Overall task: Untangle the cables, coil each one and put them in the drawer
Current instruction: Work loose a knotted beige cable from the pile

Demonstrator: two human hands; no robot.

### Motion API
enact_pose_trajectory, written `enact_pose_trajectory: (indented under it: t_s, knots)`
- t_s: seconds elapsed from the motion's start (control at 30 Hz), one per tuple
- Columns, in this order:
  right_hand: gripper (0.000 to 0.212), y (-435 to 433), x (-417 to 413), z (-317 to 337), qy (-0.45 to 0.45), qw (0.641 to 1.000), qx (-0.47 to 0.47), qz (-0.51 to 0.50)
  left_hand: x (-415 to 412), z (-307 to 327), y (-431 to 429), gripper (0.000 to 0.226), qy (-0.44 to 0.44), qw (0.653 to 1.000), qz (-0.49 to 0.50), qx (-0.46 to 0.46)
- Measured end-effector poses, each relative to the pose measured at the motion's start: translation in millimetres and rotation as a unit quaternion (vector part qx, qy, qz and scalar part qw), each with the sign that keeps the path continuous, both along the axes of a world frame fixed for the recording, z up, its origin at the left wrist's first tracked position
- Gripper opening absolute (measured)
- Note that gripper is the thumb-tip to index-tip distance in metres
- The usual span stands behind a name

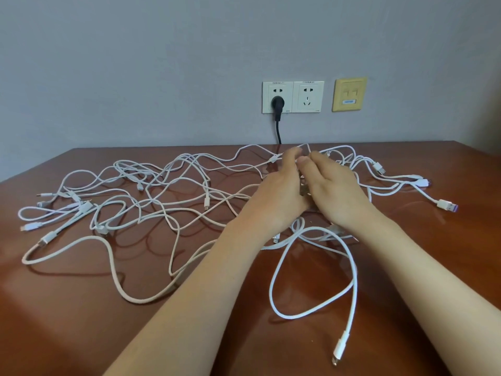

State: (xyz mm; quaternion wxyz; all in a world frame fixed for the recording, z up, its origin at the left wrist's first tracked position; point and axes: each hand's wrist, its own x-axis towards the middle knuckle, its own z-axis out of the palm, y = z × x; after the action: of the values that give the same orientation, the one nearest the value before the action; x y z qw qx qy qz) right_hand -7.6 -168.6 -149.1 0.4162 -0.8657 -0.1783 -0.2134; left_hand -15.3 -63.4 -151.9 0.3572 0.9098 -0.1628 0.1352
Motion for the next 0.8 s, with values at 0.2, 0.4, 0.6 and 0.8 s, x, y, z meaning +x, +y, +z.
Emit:
enact_pose_trajectory:
  t_s: [0.2, 0.4, 0.6, 0.8]
  knots:
    - [0.048, -1, 5, 0, -0.05, 0.995, 0.083, -0.026, -1, 0, -7, 0.091, 0.026, 0.996, -0.048, -0.068]
    - [0.044, -3, 3, 5, -0.025, 0.988, 0.153, 0.018, -4, 11, 16, 0.022, 0.332, 0.847, -0.241, -0.338]
    - [0.044, -6, 1, 7, -0.069, 0.987, 0.143, -0.01, -12, 13, 19, 0.021, 0.402, 0.811, -0.251, -0.343]
    - [0.047, -6, 3, 2, -0.104, 0.988, 0.056, -0.094, -14, 19, 11, 0.018, 0.306, 0.926, -0.144, -0.167]
